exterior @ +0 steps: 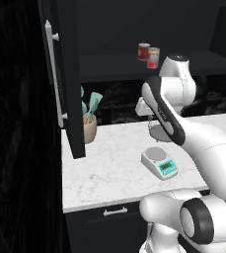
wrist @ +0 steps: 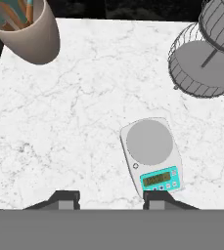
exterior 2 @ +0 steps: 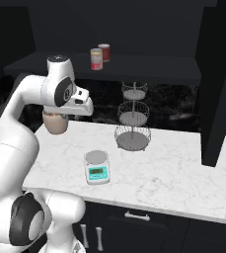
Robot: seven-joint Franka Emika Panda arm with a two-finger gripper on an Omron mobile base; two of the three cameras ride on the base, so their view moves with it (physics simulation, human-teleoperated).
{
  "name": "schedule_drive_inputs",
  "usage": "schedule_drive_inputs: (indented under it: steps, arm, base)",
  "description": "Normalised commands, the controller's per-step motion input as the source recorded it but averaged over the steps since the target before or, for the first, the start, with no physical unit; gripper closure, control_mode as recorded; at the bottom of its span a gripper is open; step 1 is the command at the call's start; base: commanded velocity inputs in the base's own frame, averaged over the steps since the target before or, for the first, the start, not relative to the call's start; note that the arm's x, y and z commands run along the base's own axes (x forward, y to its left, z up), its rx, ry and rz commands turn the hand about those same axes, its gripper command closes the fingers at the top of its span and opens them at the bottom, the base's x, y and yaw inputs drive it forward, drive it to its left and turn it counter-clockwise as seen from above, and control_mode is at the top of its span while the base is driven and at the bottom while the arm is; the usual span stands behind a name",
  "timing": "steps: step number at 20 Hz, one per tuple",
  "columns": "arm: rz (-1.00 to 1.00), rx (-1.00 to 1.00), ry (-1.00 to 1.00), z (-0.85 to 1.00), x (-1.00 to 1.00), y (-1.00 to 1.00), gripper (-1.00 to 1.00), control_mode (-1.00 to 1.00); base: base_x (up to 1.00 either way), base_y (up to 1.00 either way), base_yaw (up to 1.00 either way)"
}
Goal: Pick the canned food and place it on the digital scale for weighing, and close the cabinet.
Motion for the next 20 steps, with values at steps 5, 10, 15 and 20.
schedule_drive_inputs:
  steps: [5,10,15,20]
  arm:
    - [0.01,0.0,-0.05,0.0,-0.6,-0.01,-1.0,-1.0]
    - [0.04,0.03,-0.22,0.05,-1.0,-0.06,-1.0,-1.0]
    - [0.03,0.12,-0.47,0.65,-0.81,-0.25,-1.0,-1.0]
    - [-0.04,0.09,-0.46,0.68,-0.61,-0.19,-1.0,-1.0]
  base:
    - [0.0,0.0,0.0]
    - [0.0,0.0,0.0]
    - [0.0,0.0,0.0]
    - [0.0,0.0,0.0]
